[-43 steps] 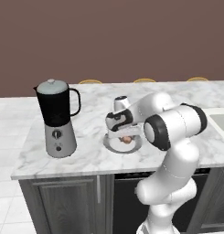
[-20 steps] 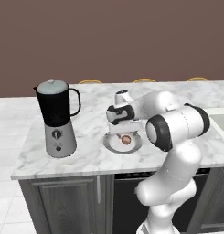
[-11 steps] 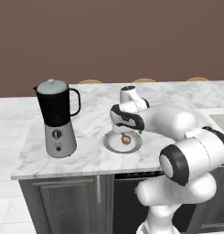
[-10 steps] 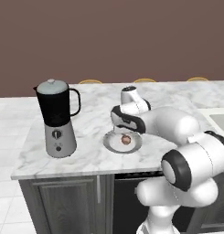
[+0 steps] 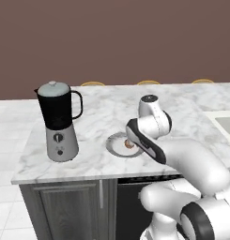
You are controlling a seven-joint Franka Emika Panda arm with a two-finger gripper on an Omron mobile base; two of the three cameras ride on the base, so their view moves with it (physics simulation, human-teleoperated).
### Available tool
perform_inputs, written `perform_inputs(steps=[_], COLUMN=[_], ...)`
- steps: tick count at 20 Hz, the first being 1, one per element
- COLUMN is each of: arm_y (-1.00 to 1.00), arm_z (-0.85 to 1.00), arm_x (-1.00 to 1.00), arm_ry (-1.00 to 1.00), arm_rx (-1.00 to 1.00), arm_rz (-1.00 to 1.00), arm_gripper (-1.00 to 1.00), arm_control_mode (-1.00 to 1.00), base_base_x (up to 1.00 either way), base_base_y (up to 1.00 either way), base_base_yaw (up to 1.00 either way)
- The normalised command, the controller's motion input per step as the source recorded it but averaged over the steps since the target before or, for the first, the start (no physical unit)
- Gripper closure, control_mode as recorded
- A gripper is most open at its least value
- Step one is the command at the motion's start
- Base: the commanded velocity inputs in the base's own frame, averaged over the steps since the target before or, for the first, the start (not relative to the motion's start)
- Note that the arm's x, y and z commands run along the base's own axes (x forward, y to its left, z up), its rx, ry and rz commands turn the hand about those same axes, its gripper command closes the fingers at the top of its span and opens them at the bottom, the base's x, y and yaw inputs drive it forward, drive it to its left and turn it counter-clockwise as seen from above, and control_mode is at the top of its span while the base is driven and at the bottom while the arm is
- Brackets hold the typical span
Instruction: Pick the banana and tangerine from the fridge and place them on the plate next to the blender to make a fruit smoothie.
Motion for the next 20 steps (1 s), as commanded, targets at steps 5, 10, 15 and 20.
perform_inputs(steps=[5,10,15,20], arm_y=[0.01,-0.01,0.0,0.0], arm_z=[-0.03,0.0,0.0,0.0], arm_x=[0.0,-0.17,0.0,0.0], arm_ry=[0.01,-0.04,0.0,0.0], arm_rx=[0.0,-0.01,0.0,0.0], arm_rz=[0.04,0.0,0.0,0.0], arm_gripper=[-1.0,-1.0,-1.0,-1.0], arm_control_mode=[-1.0,-1.0,1.0,1.0], base_base_x=[0.0,0.0,-1.0,-1.0], base_base_y=[0.0,0.0,-0.07,-0.15], base_base_yaw=[0.0,0.0,-0.06,-0.12])
